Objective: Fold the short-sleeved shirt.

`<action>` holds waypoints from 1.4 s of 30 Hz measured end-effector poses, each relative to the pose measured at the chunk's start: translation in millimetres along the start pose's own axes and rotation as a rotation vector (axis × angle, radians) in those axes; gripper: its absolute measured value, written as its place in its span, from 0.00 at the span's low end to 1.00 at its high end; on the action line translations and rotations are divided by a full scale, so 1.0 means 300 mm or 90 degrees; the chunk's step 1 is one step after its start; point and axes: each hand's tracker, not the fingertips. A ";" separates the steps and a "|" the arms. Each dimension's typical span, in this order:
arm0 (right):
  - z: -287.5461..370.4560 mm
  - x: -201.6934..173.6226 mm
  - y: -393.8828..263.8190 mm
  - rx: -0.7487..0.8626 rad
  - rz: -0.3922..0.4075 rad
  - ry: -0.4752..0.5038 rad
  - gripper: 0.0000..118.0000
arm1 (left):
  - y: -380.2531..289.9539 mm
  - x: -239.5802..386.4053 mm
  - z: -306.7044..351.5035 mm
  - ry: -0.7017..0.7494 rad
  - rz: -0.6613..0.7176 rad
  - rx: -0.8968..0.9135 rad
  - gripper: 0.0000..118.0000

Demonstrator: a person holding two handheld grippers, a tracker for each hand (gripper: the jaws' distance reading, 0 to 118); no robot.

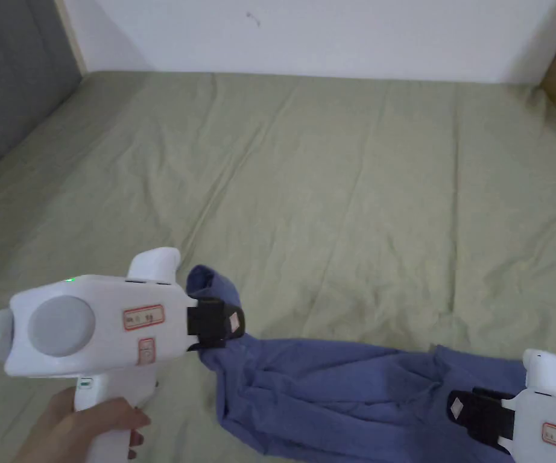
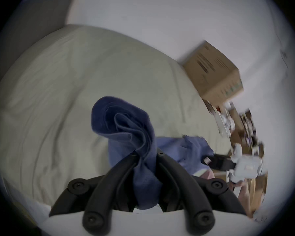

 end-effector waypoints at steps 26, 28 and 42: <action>0.154 0.255 -0.099 0.044 -0.132 -0.049 0.02 | -0.128 0.138 -0.438 -0.053 0.041 -0.163 0.00; 0.149 0.244 -0.097 0.042 -0.127 -0.050 0.02 | -0.172 0.178 -0.487 -0.085 0.036 -0.193 0.00; 0.140 0.290 -0.128 0.024 -0.122 -0.061 0.02 | -0.287 0.392 -0.602 -0.163 -0.029 -0.281 0.00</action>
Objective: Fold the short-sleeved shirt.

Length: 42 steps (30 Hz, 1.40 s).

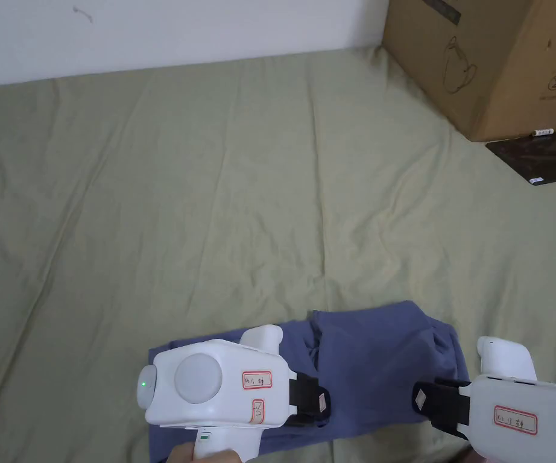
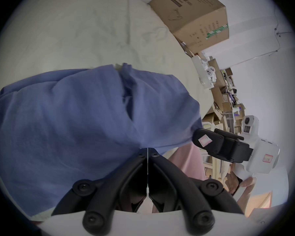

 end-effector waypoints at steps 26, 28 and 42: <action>-0.022 -0.156 0.014 -0.015 0.060 -0.008 0.02 | -0.167 -0.656 0.342 -0.215 0.340 0.188 0.90; -0.019 -0.166 0.010 -0.019 0.072 -0.013 0.02 | -0.144 -0.650 0.306 -0.232 0.342 0.154 0.43; -0.027 -0.201 0.005 -0.037 0.097 -0.024 0.02 | -0.159 -0.761 0.626 -0.075 0.312 0.199 0.14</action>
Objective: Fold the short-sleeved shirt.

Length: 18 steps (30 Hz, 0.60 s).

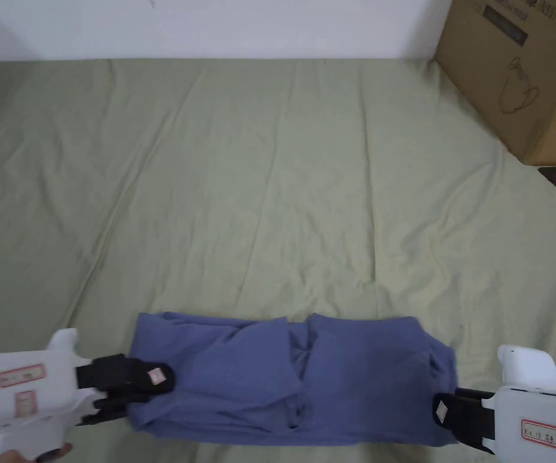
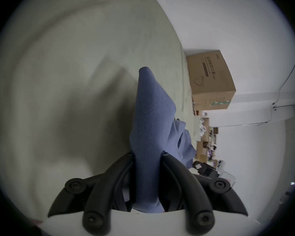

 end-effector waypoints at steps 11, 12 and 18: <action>-0.034 -0.002 -0.009 -0.010 -0.007 0.023 0.02 | -0.008 0.118 0.306 0.181 -0.030 0.108 0.14; -0.033 -0.001 -0.009 -0.007 -0.008 0.026 0.02 | -0.018 0.162 0.296 0.177 -0.042 0.113 0.14; -0.023 0.000 -0.008 0.000 -0.016 0.026 0.02 | -0.084 0.545 0.064 0.215 -0.209 0.079 0.14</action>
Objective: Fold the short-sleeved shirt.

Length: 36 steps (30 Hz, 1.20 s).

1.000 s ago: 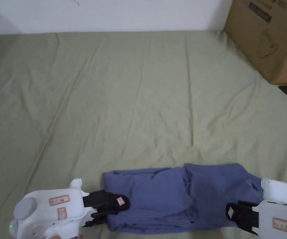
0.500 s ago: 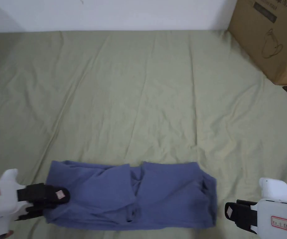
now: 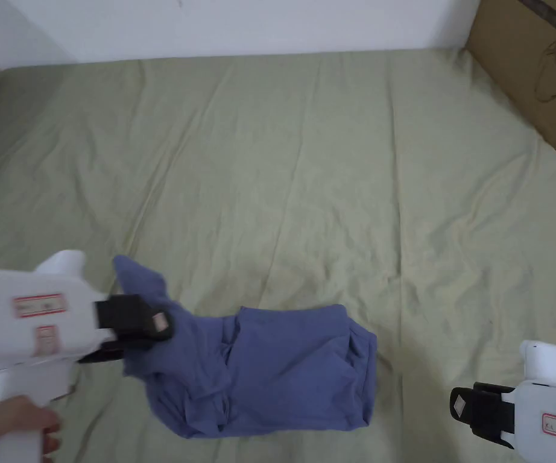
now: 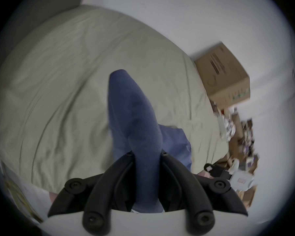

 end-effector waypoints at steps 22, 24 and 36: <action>0.009 0.131 -0.039 -0.015 -0.066 -0.025 0.02 | -0.017 0.105 -0.367 -0.025 -0.017 -0.101 0.04; 0.002 0.123 -0.036 -0.017 -0.062 -0.022 0.02 | -0.030 0.103 -0.416 -0.041 -0.024 -0.110 0.04; 0.003 0.174 -0.052 -0.025 -0.062 -0.028 0.02 | -0.253 0.410 -0.671 -0.127 -0.152 -0.255 0.03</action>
